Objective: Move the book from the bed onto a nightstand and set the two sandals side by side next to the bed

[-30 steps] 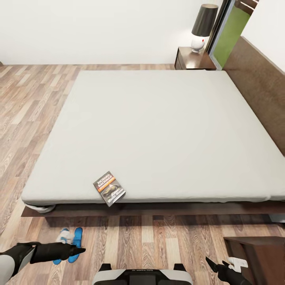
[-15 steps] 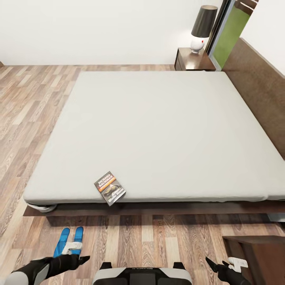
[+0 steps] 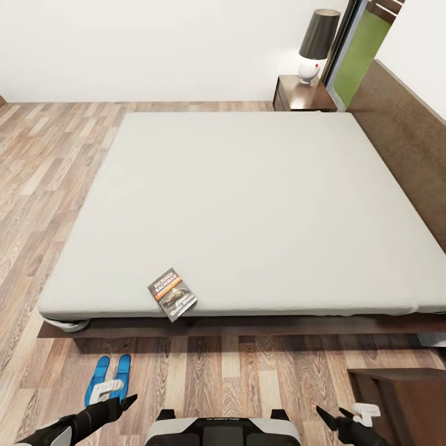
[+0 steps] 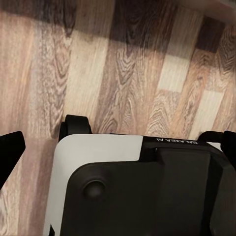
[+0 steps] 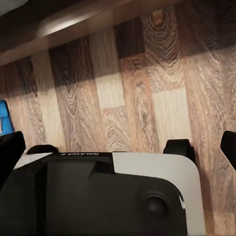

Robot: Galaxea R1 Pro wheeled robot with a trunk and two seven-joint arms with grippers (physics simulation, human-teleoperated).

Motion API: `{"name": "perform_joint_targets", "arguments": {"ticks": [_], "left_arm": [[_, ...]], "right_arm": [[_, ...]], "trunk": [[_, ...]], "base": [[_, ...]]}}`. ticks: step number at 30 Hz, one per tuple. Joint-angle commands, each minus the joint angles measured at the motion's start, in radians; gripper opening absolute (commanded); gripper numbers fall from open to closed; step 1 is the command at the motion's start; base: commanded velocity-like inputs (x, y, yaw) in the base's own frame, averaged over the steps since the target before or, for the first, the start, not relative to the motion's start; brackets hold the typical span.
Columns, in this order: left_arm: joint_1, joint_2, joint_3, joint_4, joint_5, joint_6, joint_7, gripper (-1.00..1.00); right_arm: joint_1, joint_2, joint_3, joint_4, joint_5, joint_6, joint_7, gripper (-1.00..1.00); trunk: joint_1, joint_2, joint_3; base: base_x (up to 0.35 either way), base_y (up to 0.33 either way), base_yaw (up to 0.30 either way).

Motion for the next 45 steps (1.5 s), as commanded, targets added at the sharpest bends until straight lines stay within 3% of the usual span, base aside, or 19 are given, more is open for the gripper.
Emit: {"name": "perform_joint_targets", "arguments": {"ticks": [1, 4, 8, 12, 14, 20, 21, 22, 25, 26, 28, 33, 45], "left_arm": [[0.000, 0.000, 0.006, 0.001, -0.010, -0.008, -0.002, 1.00], [0.000, 0.000, 0.006, 0.002, -0.010, -0.009, -0.002, 1.00], [0.001, 0.000, 0.006, 0.002, -0.010, -0.009, -0.002, 1.00], [0.001, 0.000, 0.005, 0.002, -0.010, -0.009, -0.002, 1.00], [0.001, 0.000, 0.005, 0.002, -0.010, -0.009, -0.002, 1.00], [0.001, 0.000, 0.005, 0.002, -0.010, -0.009, -0.003, 1.00], [0.001, 0.000, 0.005, 0.001, -0.010, -0.009, -0.003, 1.00], [0.001, 0.000, 0.005, 0.001, -0.010, -0.009, -0.004, 1.00], [0.001, 0.000, 0.005, 0.000, -0.010, -0.009, -0.004, 1.00], [0.001, 0.000, 0.005, 0.000, -0.010, -0.009, -0.004, 1.00], [0.001, 0.000, 0.005, 0.000, -0.010, -0.009, -0.004, 1.00], [0.001, -0.001, 0.005, 0.000, -0.009, -0.009, -0.004, 1.00], [0.001, -0.012, 0.005, 0.002, -0.007, -0.008, -0.004, 1.00]], "right_arm": [[-0.002, -0.002, -0.005, 0.004, 0.004, -0.003, 0.039, 1.00], [-0.002, -0.003, -0.004, 0.003, 0.007, 0.006, 0.092, 1.00], [-0.002, -0.004, -0.006, 0.000, 0.007, 0.029, 0.108, 1.00], [-0.003, -0.001, -0.007, -0.027, 0.009, 0.178, 0.111, 1.00], [-0.003, 0.000, -0.007, -0.073, 0.009, 0.233, 0.111, 1.00], [-0.003, 0.004, -0.005, -0.349, 0.008, 0.463, 0.108, 1.00], [-0.003, 0.010, -0.004, -0.376, 0.008, 0.495, 0.108, 1.00], [-0.003, 0.034, -0.004, -0.408, 0.008, 0.524, 0.107, 1.00], [-0.003, 0.075, -0.004, -0.439, 0.008, 0.543, 0.106, 1.00], [-0.004, 0.114, -0.004, -0.454, 0.008, 0.554, 0.105, 1.00], [-0.005, 0.136, -0.004, -0.460, 0.008, 0.561, 0.105, 1.00], [-0.005, 0.148, -0.003, -0.459, 0.008, 0.563, 0.106, 1.00], [-0.005, 0.140, -0.004, -0.449, 0.005, 0.553, 0.110, 1.00]], "trunk": [[0.000, -0.001, -0.001], [0.000, -0.001, -0.001], [0.000, -0.001, -0.001], [0.000, -0.001, -0.001], [0.000, -0.001, -0.001], [0.000, -0.001, -0.001], [0.000, -0.001, -0.001], [0.000, -0.001, -0.001], [0.000, -0.001, -0.001], [0.000, -0.001, -0.001], [0.000, -0.001, -0.001], [0.000, -0.001, -0.001], [0.000, -0.001, -0.001]], "base": [[0.000, 0.000, 0.000], [0.000, 0.000, 0.000], [0.000, 0.000, 0.000], [0.000, 0.000, 0.000], [0.000, 0.000, 0.000], [0.000, 0.000, 0.000], [0.000, 0.000, 0.000], [0.000, 0.000, 0.000], [0.000, 0.000, 0.000], [0.000, 0.000, 0.000], [0.000, 0.000, 0.000], [0.000, 0.000, 0.000], [-0.036, 0.019, 0.000]]}}
